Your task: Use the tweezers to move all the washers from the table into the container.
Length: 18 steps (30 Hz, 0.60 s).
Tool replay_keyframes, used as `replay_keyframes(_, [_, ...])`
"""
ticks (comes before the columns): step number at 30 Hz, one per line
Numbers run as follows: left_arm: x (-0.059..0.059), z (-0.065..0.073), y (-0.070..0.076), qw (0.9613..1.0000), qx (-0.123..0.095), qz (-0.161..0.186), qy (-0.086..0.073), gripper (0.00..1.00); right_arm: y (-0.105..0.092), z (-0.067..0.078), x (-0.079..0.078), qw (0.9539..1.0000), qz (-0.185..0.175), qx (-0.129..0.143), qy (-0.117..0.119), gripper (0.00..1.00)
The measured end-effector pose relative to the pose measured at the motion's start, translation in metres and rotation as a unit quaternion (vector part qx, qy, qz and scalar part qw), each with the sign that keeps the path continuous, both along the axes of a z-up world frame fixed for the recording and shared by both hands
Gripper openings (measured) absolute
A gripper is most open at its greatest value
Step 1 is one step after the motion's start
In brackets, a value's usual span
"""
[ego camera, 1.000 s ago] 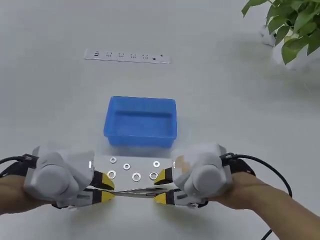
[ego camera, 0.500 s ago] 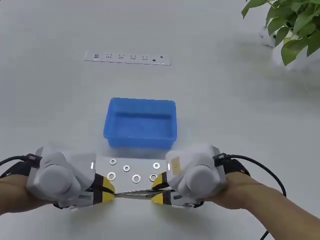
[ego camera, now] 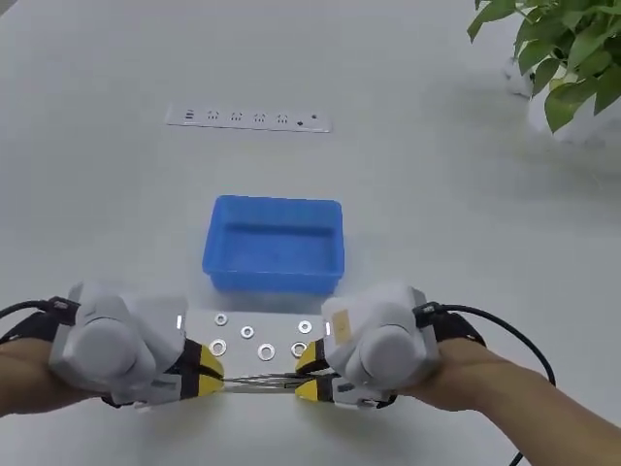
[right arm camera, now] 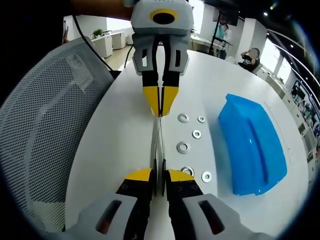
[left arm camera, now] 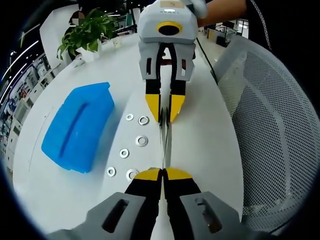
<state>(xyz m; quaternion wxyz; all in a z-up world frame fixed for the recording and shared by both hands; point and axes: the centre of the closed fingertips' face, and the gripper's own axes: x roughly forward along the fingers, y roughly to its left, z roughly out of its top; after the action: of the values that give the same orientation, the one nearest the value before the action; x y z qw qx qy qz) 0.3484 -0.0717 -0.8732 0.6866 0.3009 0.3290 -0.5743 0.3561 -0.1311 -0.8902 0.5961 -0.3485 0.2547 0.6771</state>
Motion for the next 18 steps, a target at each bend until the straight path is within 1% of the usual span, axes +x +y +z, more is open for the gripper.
replay_keyframes(1, [0.0,0.001,0.0,1.0,0.0,-0.001,-0.002,0.06,0.0,0.0,0.0,1.0,0.0,-0.001,-0.001,0.12])
replay_keyframes(7, [0.0,0.011,-0.002,1.0,-0.007,0.002,-0.001,0.05,0.0,0.0,0.0,1.0,0.001,-0.003,-0.003,0.13])
replay_keyframes(10, [0.0,0.016,-0.004,1.0,-0.007,0.0,-0.004,0.05,0.001,0.001,0.0,1.0,0.002,-0.003,-0.004,0.13])
replay_keyframes(13, [0.001,0.021,-0.005,0.9999,-0.004,-0.002,-0.01,0.05,0.002,0.002,0.0,1.0,0.003,-0.003,-0.005,0.13])
replay_keyframes(15, [0.002,0.026,-0.007,0.9999,-0.005,-0.002,-0.013,0.05,0.003,0.002,0.0,1.0,0.003,-0.002,-0.005,0.13])
replay_keyframes(17, [0.003,0.032,-0.009,0.9997,-0.006,-0.004,-0.021,0.05,0.004,0.003,0.001,1.0,0.002,0.0,-0.006,0.13])
replay_keyframes(18, [0.003,0.034,-0.01,0.9997,-0.007,-0.004,-0.021,0.05,0.004,0.003,0.001,1.0,0.001,0.001,-0.006,0.13])
